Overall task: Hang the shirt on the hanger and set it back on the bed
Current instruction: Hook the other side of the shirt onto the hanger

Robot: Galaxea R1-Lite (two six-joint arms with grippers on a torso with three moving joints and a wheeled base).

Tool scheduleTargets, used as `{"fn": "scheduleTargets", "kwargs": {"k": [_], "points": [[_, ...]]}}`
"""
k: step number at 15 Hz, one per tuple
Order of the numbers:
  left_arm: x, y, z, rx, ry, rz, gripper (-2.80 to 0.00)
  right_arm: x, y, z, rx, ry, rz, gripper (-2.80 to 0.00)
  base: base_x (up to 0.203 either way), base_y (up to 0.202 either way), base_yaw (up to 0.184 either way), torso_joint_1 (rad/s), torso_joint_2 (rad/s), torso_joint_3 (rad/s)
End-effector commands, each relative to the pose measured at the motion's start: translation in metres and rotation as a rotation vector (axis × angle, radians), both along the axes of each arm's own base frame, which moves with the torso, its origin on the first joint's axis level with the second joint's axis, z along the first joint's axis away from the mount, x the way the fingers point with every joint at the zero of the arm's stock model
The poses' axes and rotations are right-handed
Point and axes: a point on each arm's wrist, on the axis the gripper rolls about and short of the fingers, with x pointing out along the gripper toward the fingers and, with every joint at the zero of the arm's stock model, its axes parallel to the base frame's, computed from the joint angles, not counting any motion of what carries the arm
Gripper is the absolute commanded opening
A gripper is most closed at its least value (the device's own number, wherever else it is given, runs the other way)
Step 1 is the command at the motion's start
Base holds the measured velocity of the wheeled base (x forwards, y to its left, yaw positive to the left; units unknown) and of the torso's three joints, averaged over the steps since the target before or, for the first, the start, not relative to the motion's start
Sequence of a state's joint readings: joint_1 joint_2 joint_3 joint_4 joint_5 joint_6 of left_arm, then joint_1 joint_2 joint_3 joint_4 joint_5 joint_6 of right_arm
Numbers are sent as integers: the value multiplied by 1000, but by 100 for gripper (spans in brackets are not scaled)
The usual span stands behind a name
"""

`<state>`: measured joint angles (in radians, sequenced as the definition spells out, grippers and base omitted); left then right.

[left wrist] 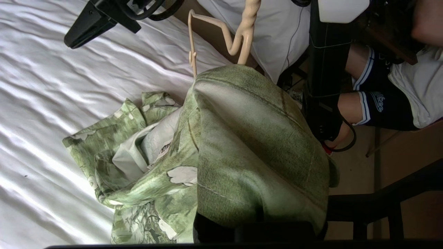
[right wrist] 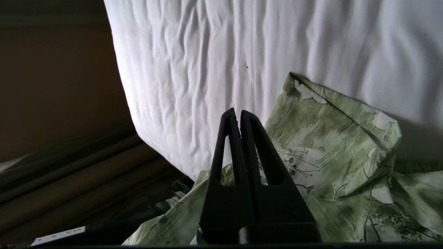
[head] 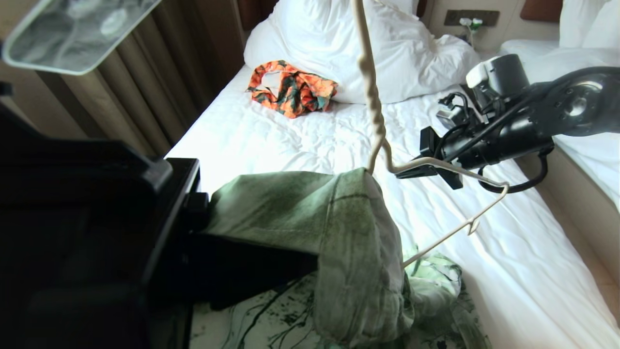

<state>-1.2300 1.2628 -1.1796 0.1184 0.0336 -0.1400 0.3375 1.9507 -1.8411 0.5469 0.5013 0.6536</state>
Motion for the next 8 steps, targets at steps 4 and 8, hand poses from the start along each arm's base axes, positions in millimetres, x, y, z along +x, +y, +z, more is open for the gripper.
{"fn": "scheduleTargets", "kwargs": {"k": [4, 8], "points": [[3, 2, 1, -7, 0, 29, -280, 18, 0, -48, 48, 230, 128, -280, 0, 0, 0, 0, 0, 0], [14, 5, 6, -45, -24, 84, -280, -12, 15, -49, 53, 306, 214, -280, 0, 0, 0, 0, 0, 0]]}}
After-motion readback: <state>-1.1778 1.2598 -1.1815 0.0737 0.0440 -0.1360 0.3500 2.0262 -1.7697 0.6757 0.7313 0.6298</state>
